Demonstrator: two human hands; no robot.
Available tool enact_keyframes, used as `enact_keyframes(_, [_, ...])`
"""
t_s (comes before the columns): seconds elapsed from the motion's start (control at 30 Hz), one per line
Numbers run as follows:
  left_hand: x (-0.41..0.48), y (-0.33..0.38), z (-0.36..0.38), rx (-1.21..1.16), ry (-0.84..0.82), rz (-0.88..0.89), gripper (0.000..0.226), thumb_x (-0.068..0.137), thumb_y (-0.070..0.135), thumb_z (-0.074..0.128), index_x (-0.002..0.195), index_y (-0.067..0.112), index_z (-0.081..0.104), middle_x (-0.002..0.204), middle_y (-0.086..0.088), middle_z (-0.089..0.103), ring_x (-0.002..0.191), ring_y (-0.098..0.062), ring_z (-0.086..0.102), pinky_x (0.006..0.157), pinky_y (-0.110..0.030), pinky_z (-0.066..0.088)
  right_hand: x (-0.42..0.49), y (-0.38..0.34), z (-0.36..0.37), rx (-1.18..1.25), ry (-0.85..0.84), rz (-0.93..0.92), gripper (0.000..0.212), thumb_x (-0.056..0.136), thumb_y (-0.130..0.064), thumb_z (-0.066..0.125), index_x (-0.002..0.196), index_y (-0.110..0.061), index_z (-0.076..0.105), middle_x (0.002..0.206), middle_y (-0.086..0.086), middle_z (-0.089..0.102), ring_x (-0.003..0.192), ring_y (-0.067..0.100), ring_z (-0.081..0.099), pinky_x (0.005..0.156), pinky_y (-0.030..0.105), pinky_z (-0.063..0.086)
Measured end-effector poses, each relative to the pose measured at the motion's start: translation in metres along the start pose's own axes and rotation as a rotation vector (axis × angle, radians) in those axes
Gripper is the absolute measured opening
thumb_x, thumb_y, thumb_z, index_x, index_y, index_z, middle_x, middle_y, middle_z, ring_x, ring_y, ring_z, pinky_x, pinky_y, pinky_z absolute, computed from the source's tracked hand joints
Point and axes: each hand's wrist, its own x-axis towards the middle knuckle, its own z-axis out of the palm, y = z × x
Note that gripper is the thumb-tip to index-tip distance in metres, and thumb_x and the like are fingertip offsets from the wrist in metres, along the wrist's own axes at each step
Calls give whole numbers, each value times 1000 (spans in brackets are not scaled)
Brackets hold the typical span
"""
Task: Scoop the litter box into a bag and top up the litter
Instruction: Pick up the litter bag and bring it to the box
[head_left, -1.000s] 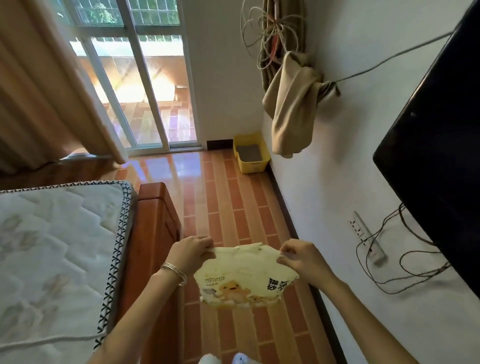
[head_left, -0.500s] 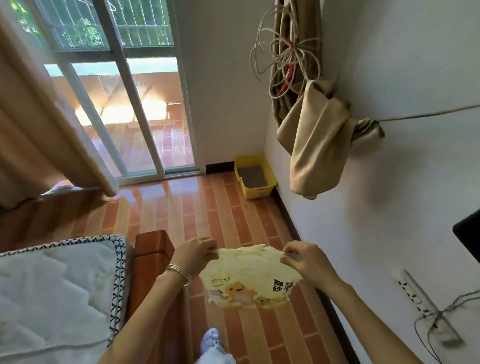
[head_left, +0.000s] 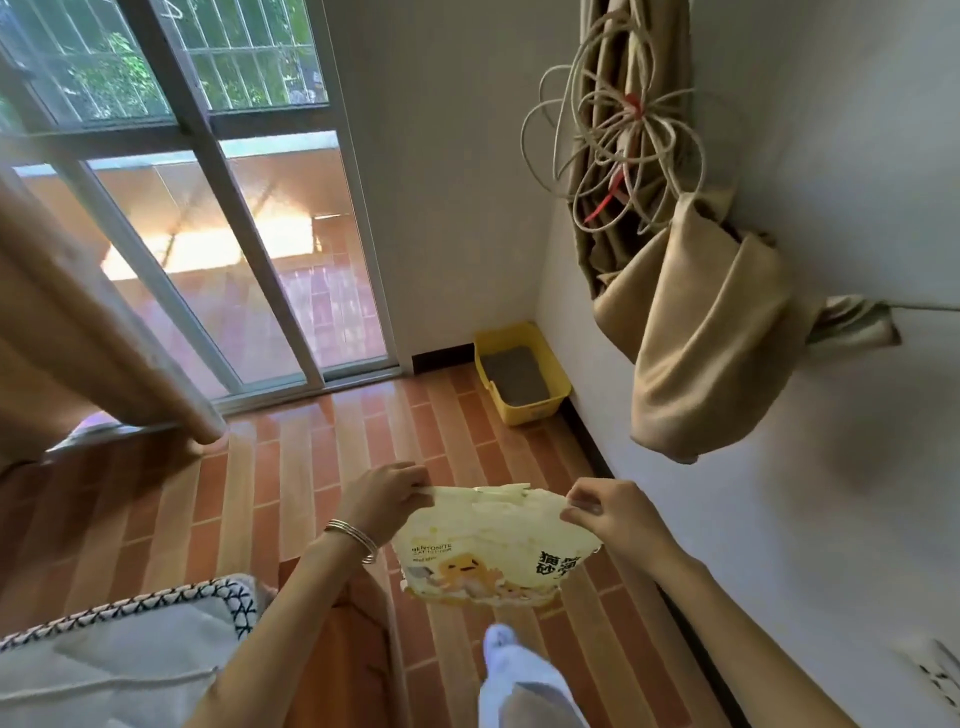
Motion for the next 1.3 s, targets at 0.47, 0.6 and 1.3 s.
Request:
enact_keyframes(0.47, [220,-66,-36,72,-103,48,17,84,34,63,90,18,65,94,4,66,88,-21,61,72,-34,49,205,11,-29,-31,-21,30,15,82,-44,63,78,-31,57,75,-18,62,74,-2,59,58,16,46])
enact_keyframes(0.6, [273,-84,-46,70,-84,70,16,85,35,62,88,21,65,93,5,65,86,-20,61,67,-30,44,260,11,-38,-29,-2,44,15,83,-43,63,83,-28,62,82,-15,66,78,2,61,67,25,55])
enact_keyframes(1.3, [532,-271,-83,106,-395,502,19,88,32,59,106,27,65,106,9,65,96,-14,59,75,-24,44,469,-76,57,130,324,467,20,78,-21,72,67,-26,56,61,-17,58,65,-10,57,55,7,41])
